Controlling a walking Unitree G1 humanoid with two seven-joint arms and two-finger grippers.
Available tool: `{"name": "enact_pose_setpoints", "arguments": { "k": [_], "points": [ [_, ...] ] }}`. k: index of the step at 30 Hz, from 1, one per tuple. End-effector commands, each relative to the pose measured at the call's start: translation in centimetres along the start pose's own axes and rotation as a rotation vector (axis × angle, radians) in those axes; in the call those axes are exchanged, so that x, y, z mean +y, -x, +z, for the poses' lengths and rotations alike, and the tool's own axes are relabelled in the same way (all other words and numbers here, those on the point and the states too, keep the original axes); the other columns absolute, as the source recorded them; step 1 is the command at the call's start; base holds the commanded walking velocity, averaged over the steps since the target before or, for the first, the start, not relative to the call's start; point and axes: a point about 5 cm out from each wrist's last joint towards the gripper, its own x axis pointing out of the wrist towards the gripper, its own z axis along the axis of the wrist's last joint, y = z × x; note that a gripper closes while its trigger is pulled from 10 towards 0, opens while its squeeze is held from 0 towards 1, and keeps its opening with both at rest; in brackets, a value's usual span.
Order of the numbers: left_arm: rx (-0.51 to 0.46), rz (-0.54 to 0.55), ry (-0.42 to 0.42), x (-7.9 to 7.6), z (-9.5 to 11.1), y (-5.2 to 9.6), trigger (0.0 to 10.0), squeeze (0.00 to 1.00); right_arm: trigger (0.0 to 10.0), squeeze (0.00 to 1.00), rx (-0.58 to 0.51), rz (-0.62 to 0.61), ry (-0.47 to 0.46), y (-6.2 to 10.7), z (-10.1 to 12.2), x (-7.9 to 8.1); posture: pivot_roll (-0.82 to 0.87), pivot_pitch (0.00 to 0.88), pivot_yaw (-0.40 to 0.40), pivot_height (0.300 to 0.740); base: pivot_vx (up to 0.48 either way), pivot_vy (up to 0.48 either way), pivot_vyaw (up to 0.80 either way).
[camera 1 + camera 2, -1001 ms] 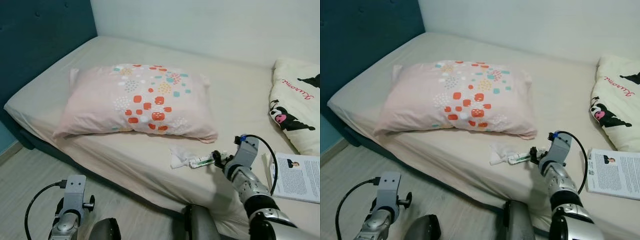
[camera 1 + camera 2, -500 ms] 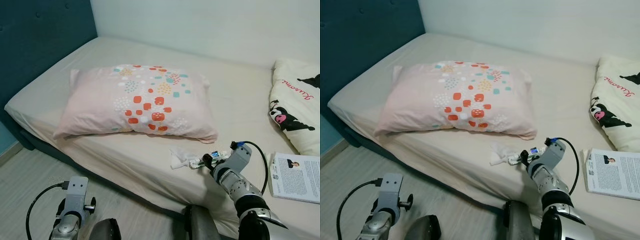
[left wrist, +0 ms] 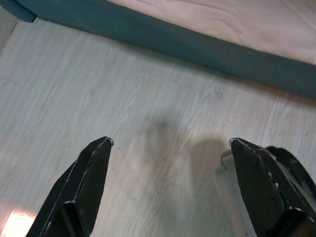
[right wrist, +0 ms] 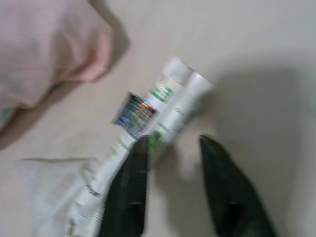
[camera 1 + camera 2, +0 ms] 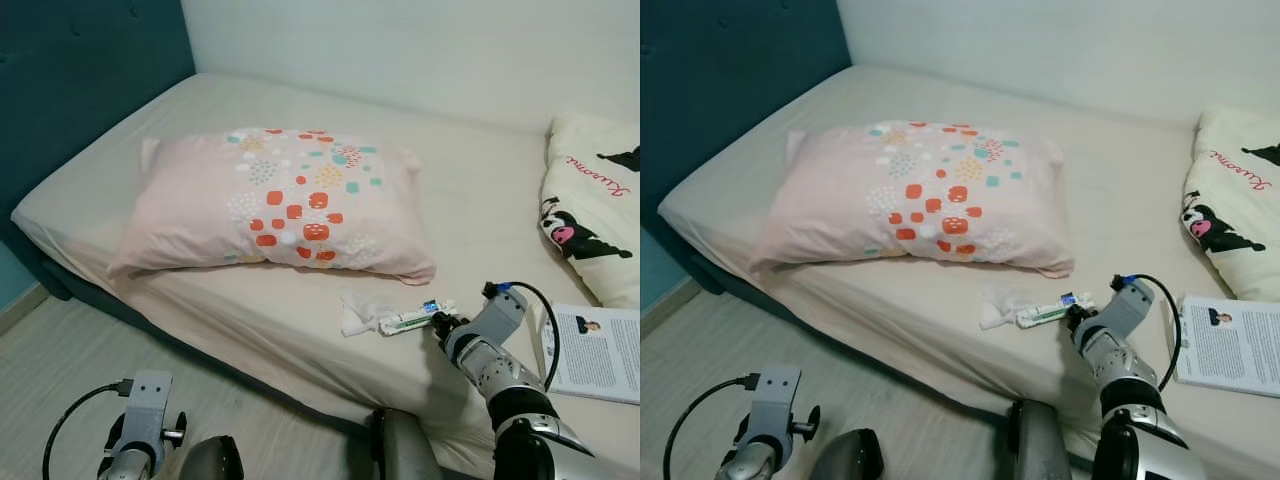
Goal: Clean up the room
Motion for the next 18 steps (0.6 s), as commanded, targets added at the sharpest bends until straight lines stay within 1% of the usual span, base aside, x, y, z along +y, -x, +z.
{"name": "enact_pose_setpoints", "arguments": {
  "k": [1,4,6,10,18],
  "points": [
    [0.010,-0.003,-0.025,0.4,-0.6,0.3,10.0,0.00,0.0,0.00,0.023,0.012,0.001,-0.1,-0.3,0.3,0.00,0.222,-0.006,0.549,0.000,0.000,0.00],
    [0.006,-0.004,-0.033,0.6,-0.7,0.5,10.0,0.00,0.0,0.00,0.031,0.020,0.006,-0.2,-0.3,0.8,0.01,0.235,-0.007,0.549,0.000,0.000,0.00],
    [0.006,-0.004,-0.033,0.6,-0.7,0.5,10.0,0.00,0.0,0.00,0.031,0.020,0.006,-0.2,-0.3,0.8,0.01,0.235,-0.007,0.549,0.000,0.000,0.00],
    [0.010,-0.006,-0.047,0.9,-1.4,1.0,10.0,0.00,0.0,0.00,0.051,0.030,0.026,-0.3,-0.5,1.3,0.02,0.254,-0.008,0.549,0.000,0.000,0.00],
    [0.013,-0.007,-0.053,1.1,-1.7,1.2,10.0,0.00,0.0,0.00,0.063,0.029,0.044,-0.3,-0.4,1.3,0.02,0.255,-0.013,0.549,0.000,0.000,0.00]
  ]
}}
